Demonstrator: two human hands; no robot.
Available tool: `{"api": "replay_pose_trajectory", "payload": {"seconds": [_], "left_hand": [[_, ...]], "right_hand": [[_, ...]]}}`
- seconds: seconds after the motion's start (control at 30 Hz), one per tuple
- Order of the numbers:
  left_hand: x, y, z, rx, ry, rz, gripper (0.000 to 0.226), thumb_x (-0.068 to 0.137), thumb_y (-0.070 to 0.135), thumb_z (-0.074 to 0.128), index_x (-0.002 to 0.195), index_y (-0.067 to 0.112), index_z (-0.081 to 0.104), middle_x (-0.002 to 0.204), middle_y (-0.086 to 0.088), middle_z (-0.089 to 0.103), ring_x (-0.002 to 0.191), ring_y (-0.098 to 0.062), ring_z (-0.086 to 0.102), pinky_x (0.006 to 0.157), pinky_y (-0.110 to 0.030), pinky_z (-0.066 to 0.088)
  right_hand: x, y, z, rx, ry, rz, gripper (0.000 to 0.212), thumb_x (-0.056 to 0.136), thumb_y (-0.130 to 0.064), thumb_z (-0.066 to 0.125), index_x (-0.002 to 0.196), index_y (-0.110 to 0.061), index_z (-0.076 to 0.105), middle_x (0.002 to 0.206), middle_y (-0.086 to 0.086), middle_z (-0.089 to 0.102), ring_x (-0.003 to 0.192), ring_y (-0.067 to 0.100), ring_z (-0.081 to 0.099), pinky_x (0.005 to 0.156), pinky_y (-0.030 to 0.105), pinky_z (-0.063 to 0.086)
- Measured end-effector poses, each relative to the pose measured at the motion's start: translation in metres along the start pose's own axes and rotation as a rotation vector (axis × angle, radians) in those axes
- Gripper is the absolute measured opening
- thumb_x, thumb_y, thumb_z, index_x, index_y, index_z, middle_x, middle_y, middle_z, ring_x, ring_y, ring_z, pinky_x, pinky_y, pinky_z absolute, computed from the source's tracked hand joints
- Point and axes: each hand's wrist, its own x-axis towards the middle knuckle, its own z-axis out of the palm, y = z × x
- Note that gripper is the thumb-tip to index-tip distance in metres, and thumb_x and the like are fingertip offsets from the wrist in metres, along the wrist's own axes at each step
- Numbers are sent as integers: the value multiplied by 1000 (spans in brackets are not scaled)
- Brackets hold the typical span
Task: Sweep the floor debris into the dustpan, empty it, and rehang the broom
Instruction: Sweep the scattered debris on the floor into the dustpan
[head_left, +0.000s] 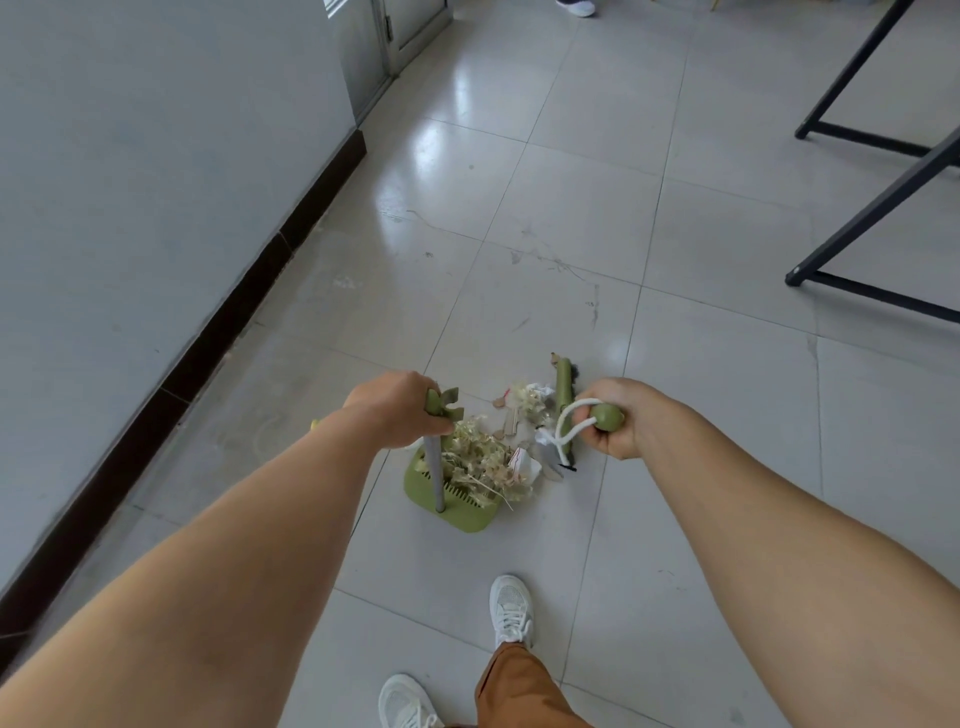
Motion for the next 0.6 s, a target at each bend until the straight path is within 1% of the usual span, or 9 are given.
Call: {"api": "replay_pose_trajectory", "payload": {"seconds": [0.07,0.17,0.27,0.37,0.4,0.47,0.5,0.53,0.6], "left_hand": [[1,1,0,-7,-3,-7,28,83,47,72,96,23,67,78,4,60,72,-19,57,55,-26,40],[3,1,-1,5,-4,-16,30,83,49,71,97,23,67,85,1,65,73,-19,58,56,-26,41],[6,3,-3,11,4,-25,31,83,49,71,97,22,67,88,1,66,75,-18,59,57,-26,42],[9,3,-3,24,7,-30,29,84,49,70,98,23,68,87,1,66,78,-19,61,57,-26,43],[11,4,-3,27,9,-33,29,84,48,69,98,23,68,88,1,67,79,-20,62,58,-26,43],[13,6,-3,38,14,-36,27,85,48,68,97,24,68,87,2,67,80,-20,64,58,-26,44],[15,7,-2,46,15,-37,26,85,47,67,97,24,68,87,2,67,80,-19,63,57,-26,45],[16,8,-1,52,16,-40,25,85,46,67,97,25,69,87,3,67,79,-19,63,57,-26,45],[19,7,3,61,14,-53,21,85,44,67,97,27,69,85,6,66,79,-18,62,58,-26,44]], "right_hand": [[-6,-7,-4,5,-13,-22,25,94,0,42,69,-1,48,33,8,46,22,9,44,27,14,40],[-17,-24,-16,-41,-5,-46,31,95,-2,42,65,-2,45,34,7,47,21,7,42,27,11,38],[-21,-38,-26,-286,73,-90,31,95,-5,44,64,-5,46,34,4,47,22,6,43,30,10,38],[-16,-45,-25,-591,165,-104,27,92,-7,47,66,-6,49,34,3,49,22,8,45,32,13,40],[-12,-47,-24,-676,184,-106,26,92,-7,47,67,-5,50,36,5,50,22,9,45,34,14,41],[2,-53,-20,-789,208,-108,25,94,-8,46,71,-2,51,47,9,53,24,12,46,37,17,41],[10,-55,-19,-828,220,-106,25,95,-8,45,73,0,51,50,11,54,26,13,47,38,19,40],[20,-57,-19,-886,233,-102,26,96,-8,43,73,1,51,49,12,55,30,15,48,40,20,39],[40,-60,-20,-1021,241,-101,31,98,-8,39,72,2,52,48,13,57,44,19,50,46,22,39]]}}
